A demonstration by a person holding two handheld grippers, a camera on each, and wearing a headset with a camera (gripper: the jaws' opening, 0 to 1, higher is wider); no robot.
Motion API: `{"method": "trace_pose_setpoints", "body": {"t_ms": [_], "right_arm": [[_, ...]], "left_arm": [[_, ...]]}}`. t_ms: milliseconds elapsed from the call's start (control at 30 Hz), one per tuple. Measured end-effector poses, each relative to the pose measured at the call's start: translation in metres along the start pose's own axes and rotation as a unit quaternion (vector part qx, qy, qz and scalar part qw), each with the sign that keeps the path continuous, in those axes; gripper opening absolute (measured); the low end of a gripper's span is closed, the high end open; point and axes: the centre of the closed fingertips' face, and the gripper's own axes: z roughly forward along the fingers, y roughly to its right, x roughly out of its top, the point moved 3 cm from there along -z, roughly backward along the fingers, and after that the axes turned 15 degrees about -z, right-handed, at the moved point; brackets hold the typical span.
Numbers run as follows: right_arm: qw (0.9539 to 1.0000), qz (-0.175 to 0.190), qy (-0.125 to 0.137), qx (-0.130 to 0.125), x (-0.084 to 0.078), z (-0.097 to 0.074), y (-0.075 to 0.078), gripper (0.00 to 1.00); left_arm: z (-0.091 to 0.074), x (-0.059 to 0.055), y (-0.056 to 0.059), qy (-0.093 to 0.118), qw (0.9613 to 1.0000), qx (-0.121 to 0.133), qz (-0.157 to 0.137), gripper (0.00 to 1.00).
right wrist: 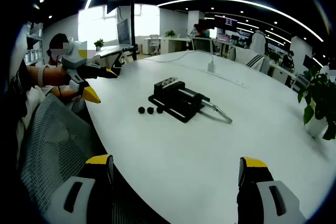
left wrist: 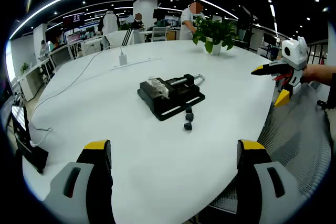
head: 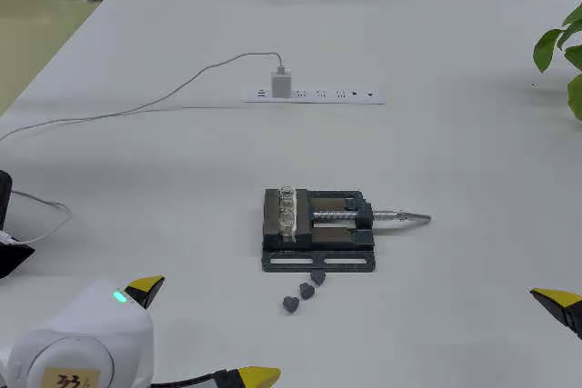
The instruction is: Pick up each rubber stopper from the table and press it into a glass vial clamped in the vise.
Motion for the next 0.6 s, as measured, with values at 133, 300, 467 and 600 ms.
{"method": "trace_pose_setpoints", "body": {"t_ms": [133, 300, 467, 600], "right_arm": [[1.0000, -0.003, 0.003, 0.004, 0.004, 0.004, -0.001, 0.99], [0.9998, -0.009, 0.015, 0.003, 0.015, 0.010, 0.003, 0.97], [0.9991, -0.004, 0.042, 0.000, 0.032, 0.020, 0.010, 0.95], [0.9980, -0.004, 0.064, 0.003, 0.049, 0.032, 0.010, 0.95]], "left_arm": [[0.001, 0.000, 0.001, 0.001, 1.0000, -0.001, -0.001, 0.99], [0.001, 0.001, 0.003, 0.002, 1.0000, -0.002, 0.003, 0.99], [0.001, 0.003, 0.003, 0.010, 0.9999, 0.002, -0.002, 0.99], [0.001, 0.005, 0.003, 0.013, 0.9999, 0.004, -0.001, 0.99]]}}
